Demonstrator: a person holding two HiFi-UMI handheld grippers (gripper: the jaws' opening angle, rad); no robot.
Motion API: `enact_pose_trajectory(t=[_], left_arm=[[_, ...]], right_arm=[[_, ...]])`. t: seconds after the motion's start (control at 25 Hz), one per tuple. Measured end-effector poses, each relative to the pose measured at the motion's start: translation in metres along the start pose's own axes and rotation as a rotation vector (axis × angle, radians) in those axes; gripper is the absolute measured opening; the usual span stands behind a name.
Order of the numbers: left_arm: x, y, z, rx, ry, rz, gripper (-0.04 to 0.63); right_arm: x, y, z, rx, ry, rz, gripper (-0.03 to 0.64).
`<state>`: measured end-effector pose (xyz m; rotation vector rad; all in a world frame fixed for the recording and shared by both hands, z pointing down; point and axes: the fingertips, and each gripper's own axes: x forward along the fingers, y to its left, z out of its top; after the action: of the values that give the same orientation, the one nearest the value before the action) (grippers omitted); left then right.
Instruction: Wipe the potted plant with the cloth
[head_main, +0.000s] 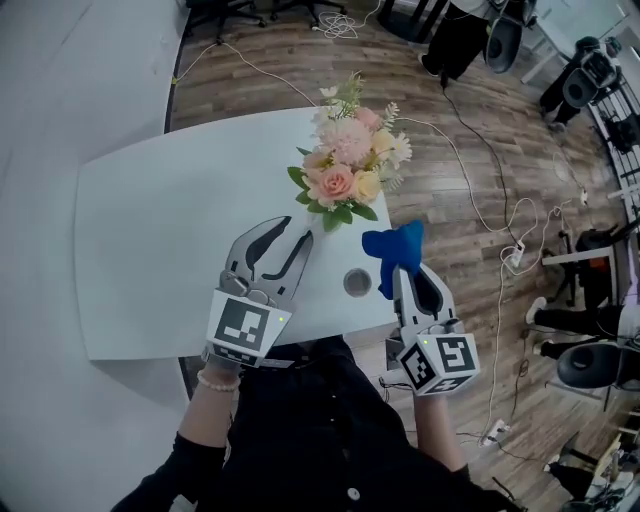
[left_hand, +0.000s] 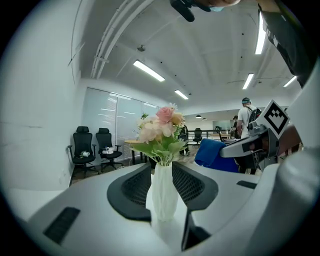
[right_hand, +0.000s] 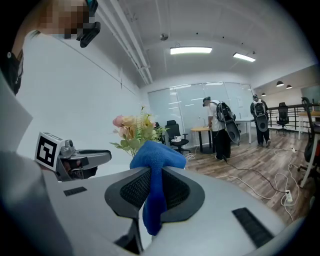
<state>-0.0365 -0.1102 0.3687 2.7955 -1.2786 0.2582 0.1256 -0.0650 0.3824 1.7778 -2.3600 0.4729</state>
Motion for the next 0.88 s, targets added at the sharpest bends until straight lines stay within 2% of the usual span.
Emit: enact_pose_trajectory(t=[0.16,0.32,0.4,0.56,0.72,0.88], left_arm=[[0.012,-0.006,0.000,-0.029,0.011,0.048,0.171],[0.026,-0.009,-0.006,0.041,-0.001,0.063,0.228],[0.033,-0.011,-0.008,0.055,0.011,0.074,0.238],[0.044,-0.011,-0.010,-0.014,0.053,0.129,0.250],[0.060,-0.011,-0.023,0.039,0.065,0.133,0.265],[0.070,-0.011,-0.023,0.023,0.069,0.164,0.265]], right_arm=[[0.008,-0.011,0.004,-0.014,0.020,0.059,0.074],[0.016,-0.019,0.008,-0.028,0.036,0.113,0.074],[0.019,-0.022,0.009,-0.036,0.044,0.138,0.074],[0.026,-0.024,0.012,-0.055,0.062,0.196,0.074],[0.033,-0.030,0.011,-0.073,0.079,0.227,0.074],[0.033,-0.037,0.014,-0.076,0.089,0.240,0.074]])
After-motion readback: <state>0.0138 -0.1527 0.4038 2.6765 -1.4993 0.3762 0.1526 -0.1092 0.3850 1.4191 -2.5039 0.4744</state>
